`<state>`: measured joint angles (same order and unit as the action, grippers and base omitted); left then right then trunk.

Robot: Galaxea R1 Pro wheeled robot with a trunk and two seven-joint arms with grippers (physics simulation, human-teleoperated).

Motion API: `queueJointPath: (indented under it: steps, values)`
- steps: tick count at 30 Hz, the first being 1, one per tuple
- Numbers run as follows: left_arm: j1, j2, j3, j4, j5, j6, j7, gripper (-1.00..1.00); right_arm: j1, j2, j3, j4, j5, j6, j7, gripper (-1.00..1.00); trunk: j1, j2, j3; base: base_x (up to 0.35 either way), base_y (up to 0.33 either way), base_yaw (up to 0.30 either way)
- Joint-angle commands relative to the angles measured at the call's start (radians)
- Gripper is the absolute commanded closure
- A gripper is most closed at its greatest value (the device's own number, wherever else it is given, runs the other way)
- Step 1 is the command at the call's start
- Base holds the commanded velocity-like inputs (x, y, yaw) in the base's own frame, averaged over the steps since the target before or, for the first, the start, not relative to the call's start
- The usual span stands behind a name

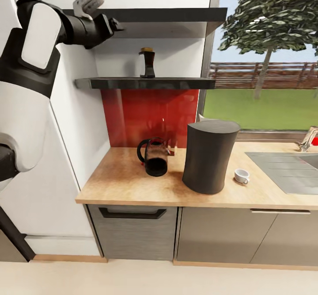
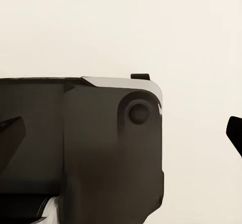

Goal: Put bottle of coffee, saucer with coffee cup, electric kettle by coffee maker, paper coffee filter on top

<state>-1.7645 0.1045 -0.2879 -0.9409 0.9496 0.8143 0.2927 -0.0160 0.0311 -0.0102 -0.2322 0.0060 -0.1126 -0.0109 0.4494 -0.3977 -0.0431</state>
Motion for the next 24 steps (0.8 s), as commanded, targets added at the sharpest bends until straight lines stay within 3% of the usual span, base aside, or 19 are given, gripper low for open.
queueJointPath:
  steps: [1, 4, 5, 6, 7, 11, 14, 19, 24]
  values:
    - [0.0, 0.001, -0.004, 0.0, 0.003, -0.011, 0.01, -1.0, -0.001, 0.0, -0.001, 0.001, 0.001, -0.003, -0.001, -1.0, 0.001, -0.002, -0.002, 0.0, 0.0, 0.0]
    - [0.007, -0.01, -0.004, 0.003, -0.067, -0.055, 0.013, -1.0, -0.001, -0.001, -0.002, 0.001, 0.001, -0.004, -0.001, -1.0, 0.001, -0.002, -0.002, 0.0, 0.0, 0.0]
    - [0.008, -0.015, -0.004, 0.006, -0.097, -0.066, 0.013, -1.0, -0.001, -0.002, -0.002, 0.001, 0.001, -0.004, -0.001, -1.0, 0.001, -0.002, -0.002, 0.0, 0.0, 0.0]
    - [0.008, -0.026, -0.004, 0.023, -0.15, -0.084, 0.014, -1.0, -0.001, -0.002, -0.003, 0.001, 0.001, -0.004, -0.001, -1.0, 0.001, -0.002, -0.002, 0.0, 0.0, 0.0]
    - [0.008, -0.03, -0.004, 0.033, -0.17, -0.092, 0.014, -1.0, -0.001, -0.002, -0.003, 0.002, 0.001, -0.004, -0.001, -1.0, 0.001, -0.002, -0.002, 0.0, 0.0, 0.0]
    - [-0.006, -0.1, -0.006, 0.175, -0.335, -0.176, 0.013, -1.0, -0.001, -0.006, -0.004, 0.003, 0.002, -0.003, -0.001, -1.0, 0.001, -0.002, -0.002, 0.0, 0.0, 0.0]
    - [-0.028, -0.155, -0.006, 0.276, -0.4, -0.224, 0.013, -1.0, -0.001, -0.012, -0.004, 0.003, 0.001, -0.003, -0.001, -1.0, 0.001, -0.002, -0.002, 0.0, 0.0, 0.0]
    - [-0.068, -0.207, -0.006, 0.418, -0.431, -0.304, 0.009, -1.0, -0.001, -0.017, -0.004, 0.005, 0.0, -0.002, -0.001, -1.0, 0.001, -0.002, -0.002, 0.0, 0.0, 0.0]
    - [-0.096, -0.225, -0.005, 0.526, -0.437, -0.369, 0.003, -1.0, -0.001, -0.019, -0.004, 0.005, 0.0, -0.002, -0.001, -1.0, 0.001, -0.002, -0.002, 0.0, 0.0, 0.0]
